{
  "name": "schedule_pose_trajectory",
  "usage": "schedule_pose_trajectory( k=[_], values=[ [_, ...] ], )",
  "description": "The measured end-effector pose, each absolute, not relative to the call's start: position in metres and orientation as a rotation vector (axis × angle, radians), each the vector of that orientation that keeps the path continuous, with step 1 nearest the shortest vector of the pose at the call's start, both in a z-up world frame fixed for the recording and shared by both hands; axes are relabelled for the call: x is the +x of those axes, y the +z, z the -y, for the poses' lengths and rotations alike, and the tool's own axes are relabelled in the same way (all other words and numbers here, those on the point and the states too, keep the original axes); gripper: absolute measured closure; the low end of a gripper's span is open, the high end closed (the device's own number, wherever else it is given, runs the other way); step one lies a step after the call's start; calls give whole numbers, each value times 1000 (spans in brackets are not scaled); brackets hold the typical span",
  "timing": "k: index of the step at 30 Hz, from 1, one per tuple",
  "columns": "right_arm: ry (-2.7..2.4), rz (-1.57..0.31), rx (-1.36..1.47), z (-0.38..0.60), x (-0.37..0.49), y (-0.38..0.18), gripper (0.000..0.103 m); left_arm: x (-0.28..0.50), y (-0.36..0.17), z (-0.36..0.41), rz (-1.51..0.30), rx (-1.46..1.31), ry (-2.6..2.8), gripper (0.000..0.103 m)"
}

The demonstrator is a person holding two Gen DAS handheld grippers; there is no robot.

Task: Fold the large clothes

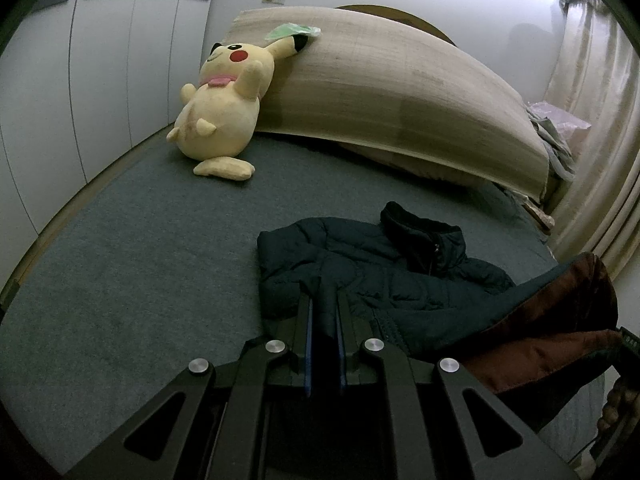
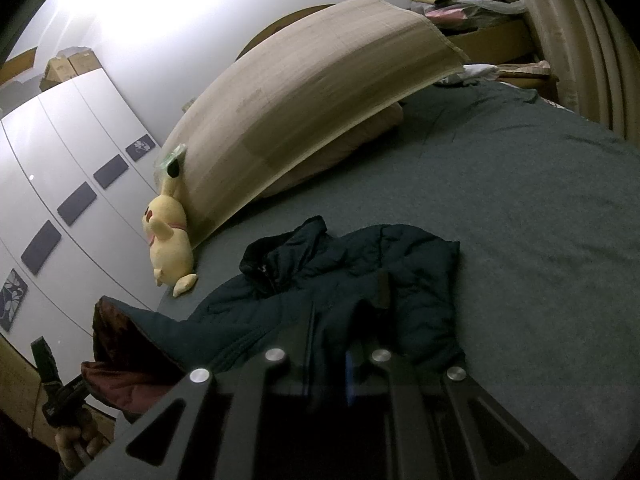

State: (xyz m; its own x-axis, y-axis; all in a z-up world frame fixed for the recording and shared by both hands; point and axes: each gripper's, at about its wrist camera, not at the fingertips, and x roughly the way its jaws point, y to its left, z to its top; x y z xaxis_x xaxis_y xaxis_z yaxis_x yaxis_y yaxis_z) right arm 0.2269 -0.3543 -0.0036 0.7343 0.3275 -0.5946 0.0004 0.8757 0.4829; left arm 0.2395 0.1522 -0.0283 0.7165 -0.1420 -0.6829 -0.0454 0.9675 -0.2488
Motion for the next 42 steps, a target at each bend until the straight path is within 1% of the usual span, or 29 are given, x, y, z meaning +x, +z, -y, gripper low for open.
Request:
schedule_pose_trajectory(
  k=[42],
  values=[
    [181, -716, 420, 345, 246, 18, 91, 265, -29, -152, -772, -217, -65, 94]
  ],
)
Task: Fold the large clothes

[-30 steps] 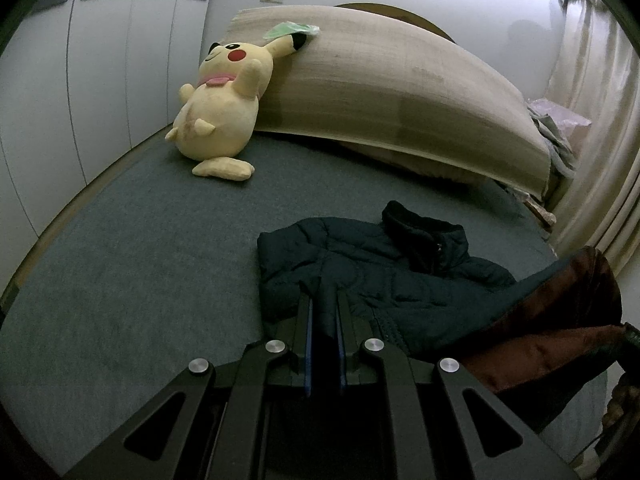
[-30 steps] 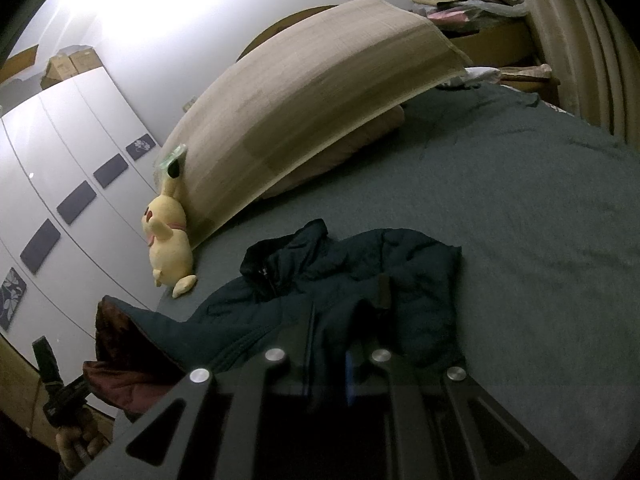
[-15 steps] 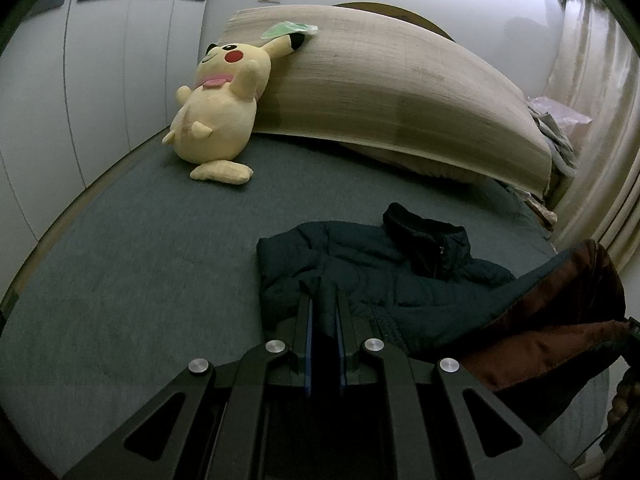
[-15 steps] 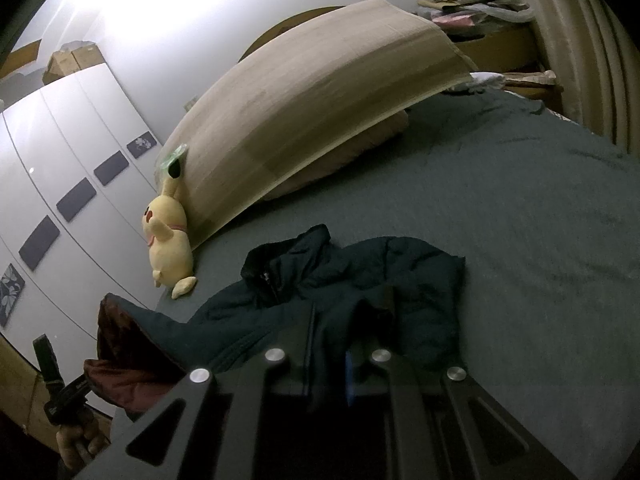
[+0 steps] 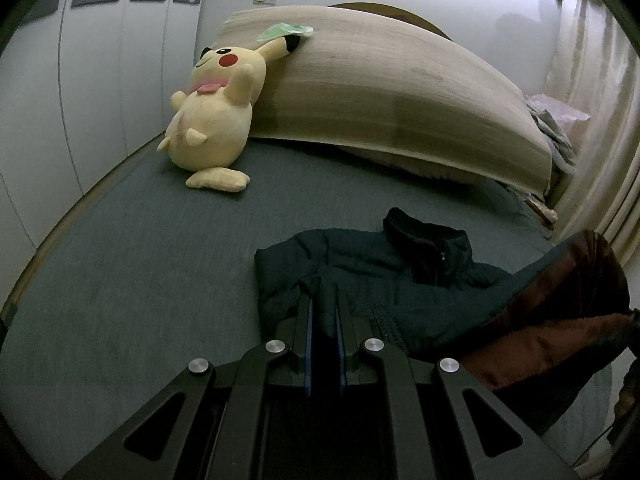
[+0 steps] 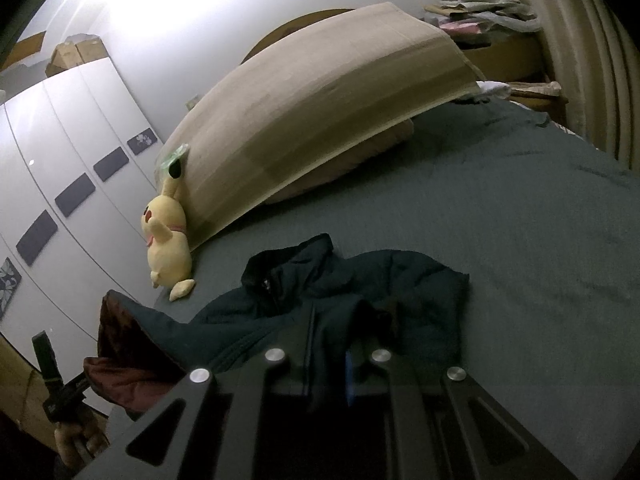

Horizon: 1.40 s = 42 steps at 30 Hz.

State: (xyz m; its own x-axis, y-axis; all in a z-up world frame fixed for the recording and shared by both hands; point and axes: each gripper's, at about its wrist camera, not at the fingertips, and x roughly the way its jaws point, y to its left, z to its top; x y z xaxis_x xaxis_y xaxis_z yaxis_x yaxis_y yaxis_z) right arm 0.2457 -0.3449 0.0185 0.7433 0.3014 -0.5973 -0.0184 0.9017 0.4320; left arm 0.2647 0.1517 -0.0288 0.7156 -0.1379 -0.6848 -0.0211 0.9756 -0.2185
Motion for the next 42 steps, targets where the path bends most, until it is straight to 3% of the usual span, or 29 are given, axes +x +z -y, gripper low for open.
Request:
schedule_pose_trajectory(
  k=[42],
  values=[
    [130, -750, 363, 342, 311, 8, 91, 321, -34, -137, -798, -132, -58, 94]
  ],
)
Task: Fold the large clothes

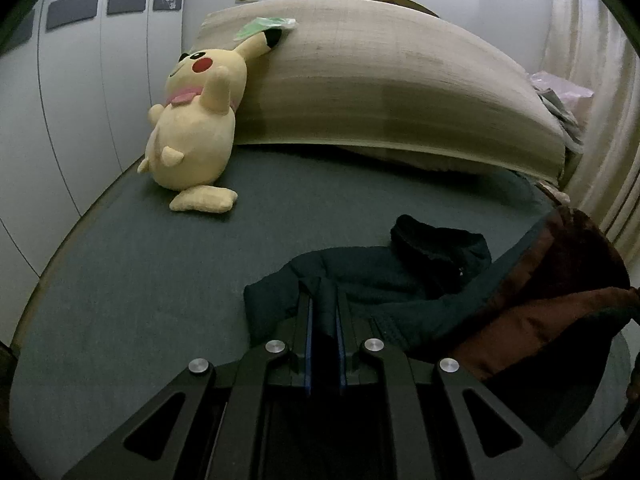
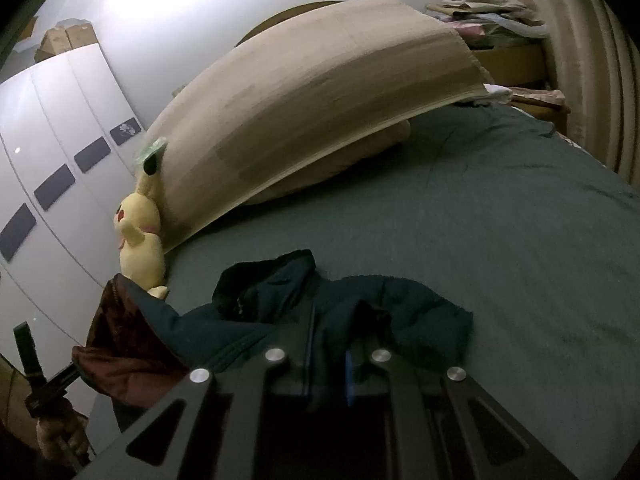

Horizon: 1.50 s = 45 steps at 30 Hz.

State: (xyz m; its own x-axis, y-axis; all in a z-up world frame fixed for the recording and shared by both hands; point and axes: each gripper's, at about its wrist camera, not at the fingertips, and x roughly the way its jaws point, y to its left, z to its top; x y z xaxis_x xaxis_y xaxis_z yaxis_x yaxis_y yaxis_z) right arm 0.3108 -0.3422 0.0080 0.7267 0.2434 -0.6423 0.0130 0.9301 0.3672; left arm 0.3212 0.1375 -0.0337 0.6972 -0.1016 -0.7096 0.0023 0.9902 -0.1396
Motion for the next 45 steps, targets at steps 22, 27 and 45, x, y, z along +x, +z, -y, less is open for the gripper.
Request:
schedule_pose_trajectory(
  k=[22, 27, 45],
  values=[
    [98, -800, 397, 349, 373, -8, 91, 375, -49, -139, -848, -122, -54, 94],
    [86, -850, 409, 348, 399, -24, 91, 393, -60, -137, -892, -117, -48, 94],
    [28, -929, 487, 358, 442, -63, 91, 444, -95, -138, -993, -99, -49, 94]
  ],
)
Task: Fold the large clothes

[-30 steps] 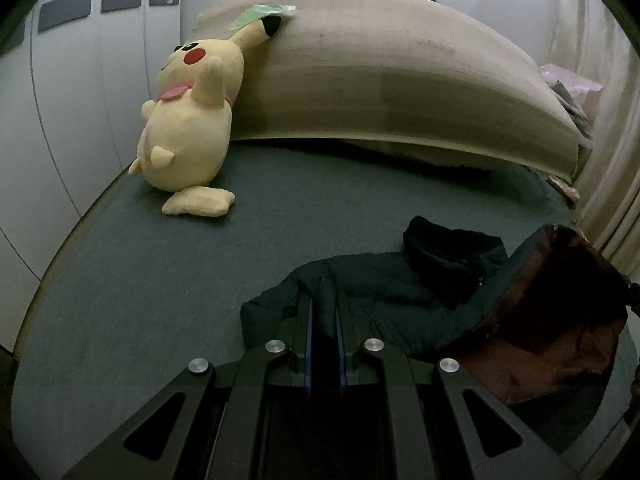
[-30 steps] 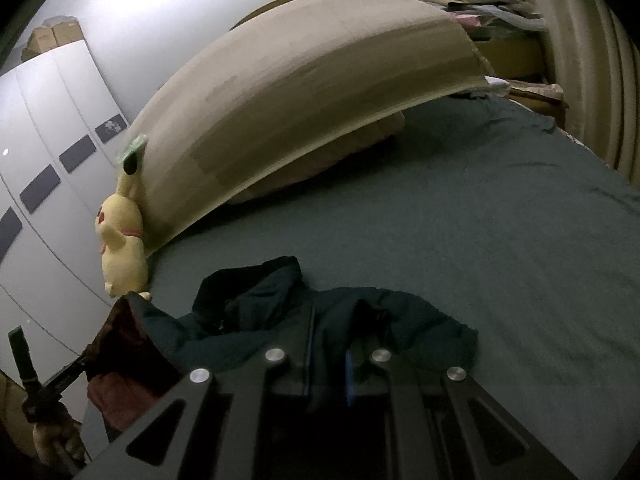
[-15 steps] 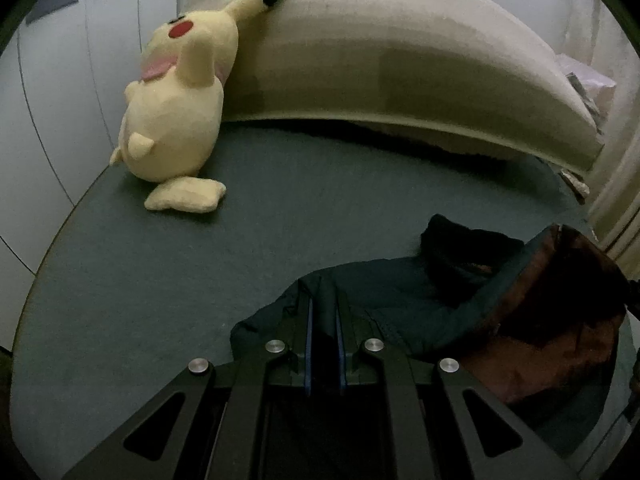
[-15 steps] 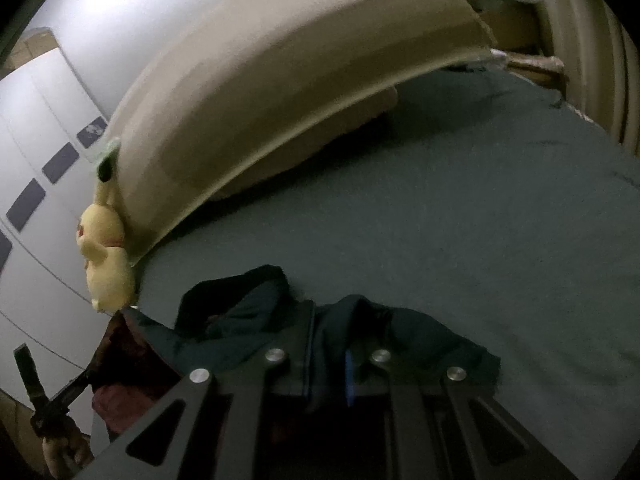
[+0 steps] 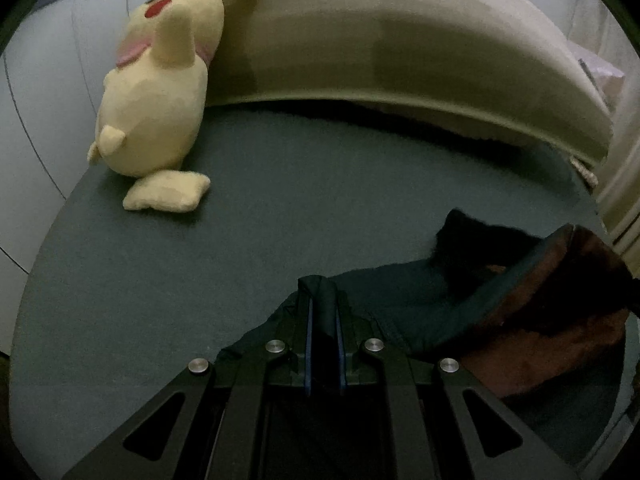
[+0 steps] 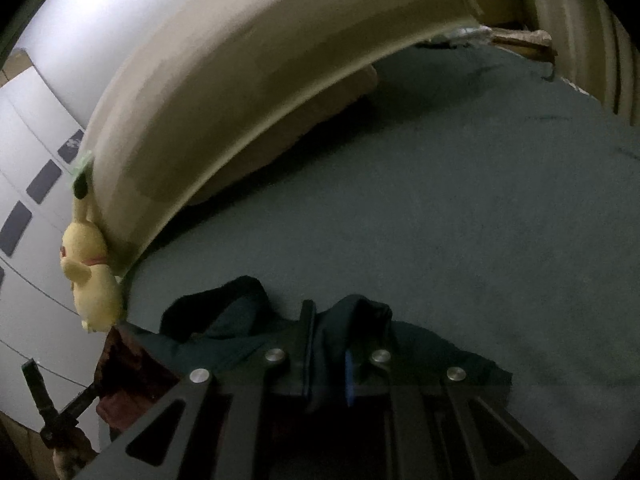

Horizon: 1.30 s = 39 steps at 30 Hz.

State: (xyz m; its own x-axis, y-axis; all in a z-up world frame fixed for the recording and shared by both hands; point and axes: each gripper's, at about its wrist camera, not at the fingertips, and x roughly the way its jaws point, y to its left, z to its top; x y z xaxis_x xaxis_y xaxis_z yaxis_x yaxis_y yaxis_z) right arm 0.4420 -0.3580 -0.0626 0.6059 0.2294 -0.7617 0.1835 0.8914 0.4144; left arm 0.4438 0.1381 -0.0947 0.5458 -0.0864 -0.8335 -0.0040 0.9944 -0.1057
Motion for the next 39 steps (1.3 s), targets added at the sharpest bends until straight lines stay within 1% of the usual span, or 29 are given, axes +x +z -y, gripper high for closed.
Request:
schedule_pose_trajectory(
  k=[6, 12, 16, 19, 22, 25, 28, 30, 31, 33, 34, 35, 36, 38, 39],
  values=[
    [24, -995, 532, 366, 452, -83, 91, 453, -108, -138, -1028, -85, -46, 93],
    [34, -1026, 706, 384, 458, -101, 86, 460, -109, -138, -1043, -106, -39, 93],
    [53, -1024, 765, 388, 458, -101, 83, 465, -110, -143, -1044, -185, -44, 92],
    [54, -1017, 798, 394, 456, -100, 83, 465, -109, -143, -1024, -199, -60, 92],
    [47, -1007, 773, 393, 454, -97, 84, 465, -105, -138, -1007, -166, -61, 93],
    [20, -980, 703, 386, 450, -81, 86, 466, -99, -135, -988, -160, -71, 93],
    [-3, -966, 695, 385, 449, -78, 86, 474, -103, -136, -997, -183, -71, 92],
    [-4, -986, 713, 384, 453, -87, 84, 480, -113, -139, -1034, -227, -63, 89],
    [-1, -995, 732, 384, 455, -93, 80, 481, -116, -143, -1035, -263, -74, 86],
    [23, -988, 790, 391, 456, -98, 70, 480, -116, -152, -1029, -331, -108, 79],
    [40, -980, 825, 396, 455, -98, 48, 479, -114, -156, -1023, -354, -121, 77],
    [56, -966, 853, 400, 454, -97, 12, 477, -111, -161, -1009, -378, -124, 65],
    [62, -947, 869, 403, 452, -93, 0, 474, -104, -167, -973, -382, -92, 49],
    [39, -864, 879, 415, 443, -78, 0, 466, -90, -180, -883, -397, -36, 42],
    [48, -839, 884, 418, 441, -72, 0, 464, -83, -188, -853, -416, -20, 42]
  ],
)
